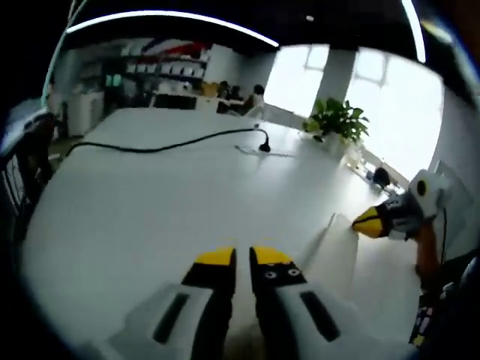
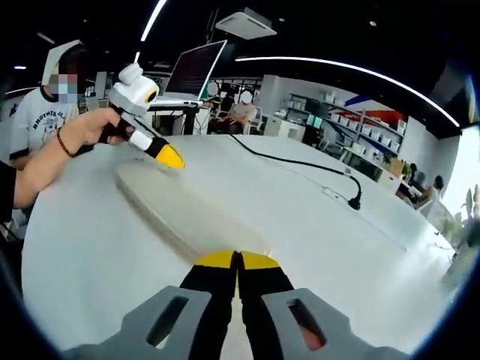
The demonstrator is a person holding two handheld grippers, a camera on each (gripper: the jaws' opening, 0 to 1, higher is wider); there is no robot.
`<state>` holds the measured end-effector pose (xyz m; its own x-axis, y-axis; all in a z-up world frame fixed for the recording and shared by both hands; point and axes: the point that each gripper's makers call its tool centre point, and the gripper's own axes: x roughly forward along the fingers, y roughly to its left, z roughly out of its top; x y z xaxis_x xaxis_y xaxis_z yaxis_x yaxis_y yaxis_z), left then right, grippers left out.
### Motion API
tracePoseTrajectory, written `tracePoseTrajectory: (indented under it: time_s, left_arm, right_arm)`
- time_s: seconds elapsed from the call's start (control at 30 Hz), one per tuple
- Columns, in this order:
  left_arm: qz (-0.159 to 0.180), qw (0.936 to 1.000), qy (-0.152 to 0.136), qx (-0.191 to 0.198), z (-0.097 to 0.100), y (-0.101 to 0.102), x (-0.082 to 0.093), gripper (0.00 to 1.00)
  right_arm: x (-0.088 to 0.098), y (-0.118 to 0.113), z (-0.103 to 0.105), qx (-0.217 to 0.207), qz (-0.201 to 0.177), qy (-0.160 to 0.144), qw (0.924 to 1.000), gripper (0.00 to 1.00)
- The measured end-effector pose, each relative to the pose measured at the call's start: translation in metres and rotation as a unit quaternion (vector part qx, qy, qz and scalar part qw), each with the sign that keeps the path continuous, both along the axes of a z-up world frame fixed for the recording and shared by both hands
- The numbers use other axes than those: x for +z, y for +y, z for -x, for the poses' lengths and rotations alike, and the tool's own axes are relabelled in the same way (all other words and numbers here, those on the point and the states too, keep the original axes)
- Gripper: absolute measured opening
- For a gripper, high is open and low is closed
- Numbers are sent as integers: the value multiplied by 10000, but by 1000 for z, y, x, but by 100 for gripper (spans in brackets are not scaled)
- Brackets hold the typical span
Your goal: Arrange the utensils inside the cutlery case until each visible utensil rests in its matching compartment.
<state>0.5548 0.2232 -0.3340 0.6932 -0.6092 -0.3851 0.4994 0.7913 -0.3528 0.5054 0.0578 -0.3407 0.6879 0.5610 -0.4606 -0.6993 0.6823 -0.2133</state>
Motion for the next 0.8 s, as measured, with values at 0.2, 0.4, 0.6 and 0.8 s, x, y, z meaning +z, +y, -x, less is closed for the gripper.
tracePoseTrajectory:
  time_s: [0.2,0.4,0.6,0.8]
  left_arm:
    - [381,9982,-293,-363,14,-2,32,6]
    - [-169,9960,-363,-795,38,-7,35,4]
    - [-732,9902,114,-1182,56,5,30,3]
    - [-1576,9703,452,-1779,70,8,26,3]
  right_arm:
    - [-1,1,0,-29,-21,-12,10000,0]
    - [-1,2,1,172,168,-162,9996,0]
    - [-3,4,3,494,754,177,9958,0]
    - [-6,7,3,969,1504,501,9826,0]
